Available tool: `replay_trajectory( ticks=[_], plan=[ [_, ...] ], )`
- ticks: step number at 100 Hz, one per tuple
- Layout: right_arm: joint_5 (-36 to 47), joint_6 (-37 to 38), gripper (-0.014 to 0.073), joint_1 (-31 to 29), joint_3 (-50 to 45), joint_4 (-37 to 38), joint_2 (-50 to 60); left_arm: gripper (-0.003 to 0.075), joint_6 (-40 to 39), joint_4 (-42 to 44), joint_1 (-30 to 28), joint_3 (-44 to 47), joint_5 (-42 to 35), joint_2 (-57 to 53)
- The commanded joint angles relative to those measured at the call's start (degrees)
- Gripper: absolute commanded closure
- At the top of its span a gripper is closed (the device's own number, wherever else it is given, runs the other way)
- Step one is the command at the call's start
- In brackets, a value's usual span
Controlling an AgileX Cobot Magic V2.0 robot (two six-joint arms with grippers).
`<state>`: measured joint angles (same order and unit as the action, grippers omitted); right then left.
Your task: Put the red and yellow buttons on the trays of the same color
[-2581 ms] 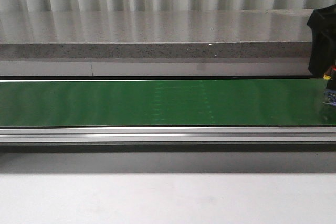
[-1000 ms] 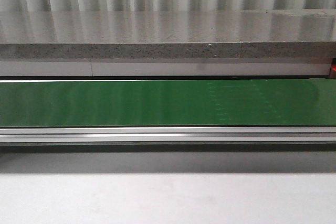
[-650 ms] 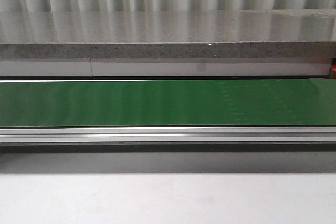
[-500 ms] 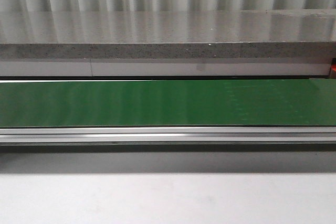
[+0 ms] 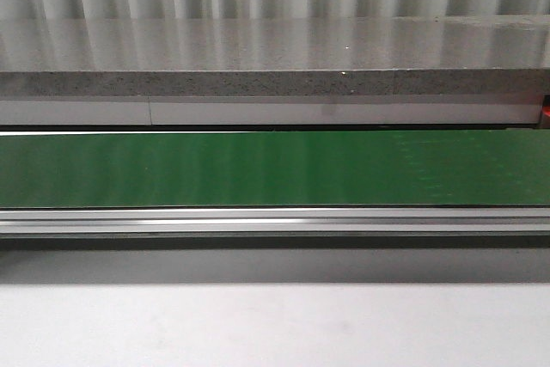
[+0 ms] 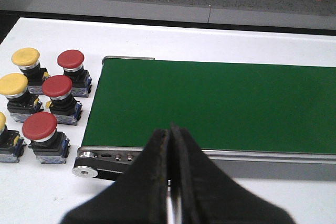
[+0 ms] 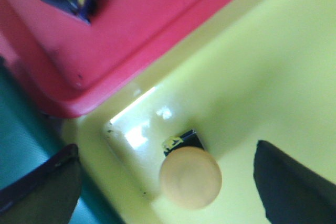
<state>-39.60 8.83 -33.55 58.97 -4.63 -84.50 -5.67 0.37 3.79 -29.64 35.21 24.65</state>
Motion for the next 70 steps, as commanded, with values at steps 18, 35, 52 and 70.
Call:
replay_trajectory(
  ticks=[18,35,52,70],
  plan=[
    [1.1,-1.0,-0.0062,6.6,1.7,0.0,13.2,0.0740,-0.1,-0.4,0.4,-1.5,-4.3,0.2],
    [1.1,-5.1,-0.0062,17.1,1.7,0.0,17.7,0.0740,-0.1,-0.4,0.4,-1.5,-4.3,0.2],
    [1.3,-6.2,-0.0062,25.5,0.2,0.1,21.4,0.0740,-0.1,-0.4,0.4,-1.5,-4.3,0.2],
    [1.7,-6.3,-0.0062,29.7,-5.2,0.1,27.2,0.0740,-0.1,-0.4,0.4,-1.5,-4.3,0.2]
  ],
)
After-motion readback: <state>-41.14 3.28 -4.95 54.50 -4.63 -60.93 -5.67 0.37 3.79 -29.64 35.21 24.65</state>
